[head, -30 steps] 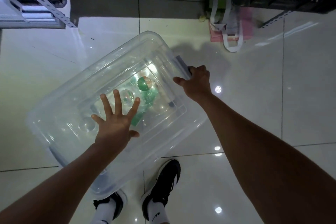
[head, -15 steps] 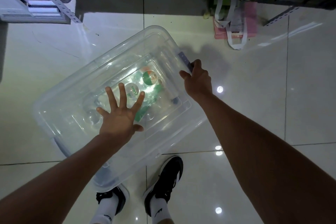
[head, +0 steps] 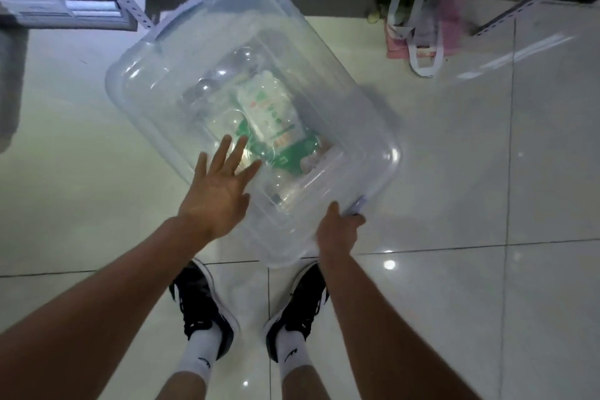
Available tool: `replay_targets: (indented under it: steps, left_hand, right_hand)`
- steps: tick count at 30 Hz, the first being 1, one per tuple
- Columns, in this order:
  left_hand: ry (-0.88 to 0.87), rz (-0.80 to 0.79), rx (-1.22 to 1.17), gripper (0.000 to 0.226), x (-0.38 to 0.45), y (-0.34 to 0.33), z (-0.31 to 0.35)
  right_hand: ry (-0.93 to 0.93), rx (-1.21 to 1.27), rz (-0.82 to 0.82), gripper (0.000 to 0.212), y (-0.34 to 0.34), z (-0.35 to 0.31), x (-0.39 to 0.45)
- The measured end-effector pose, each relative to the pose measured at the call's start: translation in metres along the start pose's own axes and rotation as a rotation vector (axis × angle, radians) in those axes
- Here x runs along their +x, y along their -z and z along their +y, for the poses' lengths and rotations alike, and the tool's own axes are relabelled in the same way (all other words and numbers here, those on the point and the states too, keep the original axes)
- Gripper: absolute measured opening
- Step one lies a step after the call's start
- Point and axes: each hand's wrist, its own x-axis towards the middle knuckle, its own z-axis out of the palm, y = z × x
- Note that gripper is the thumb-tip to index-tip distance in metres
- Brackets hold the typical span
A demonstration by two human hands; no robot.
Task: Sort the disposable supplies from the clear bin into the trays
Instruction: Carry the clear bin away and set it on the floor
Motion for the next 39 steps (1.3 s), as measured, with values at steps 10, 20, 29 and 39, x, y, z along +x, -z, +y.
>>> replay_targets:
  steps: [10,20,29,39]
  left_hand:
    - [0.722,0.383,-0.877,0.086,-0.112,-0.072,0.026]
    - [1.098,0.448,-1.506,0.049,-0.110,-0.076,0.009]
    - [0.999,0.443,-1.563,0.005,-0.128,0.003,-0.011]
    - [0.858,0.409,-1.547,0.009,-0.176,0.136,0.002]
  right_hand:
    - [-0.149,0.204,-0.401,0.043,0.000,0.088,-0.032]
    - [0.235,0.128,-0.206,0.095,0.053,0.033,0.031]
    - [0.305,0.143,-0.369,0.013,0.078,-0.014,-0.026]
    - [0.284,0.330,-0.328,0.006,0.156,-0.045,-0.153]
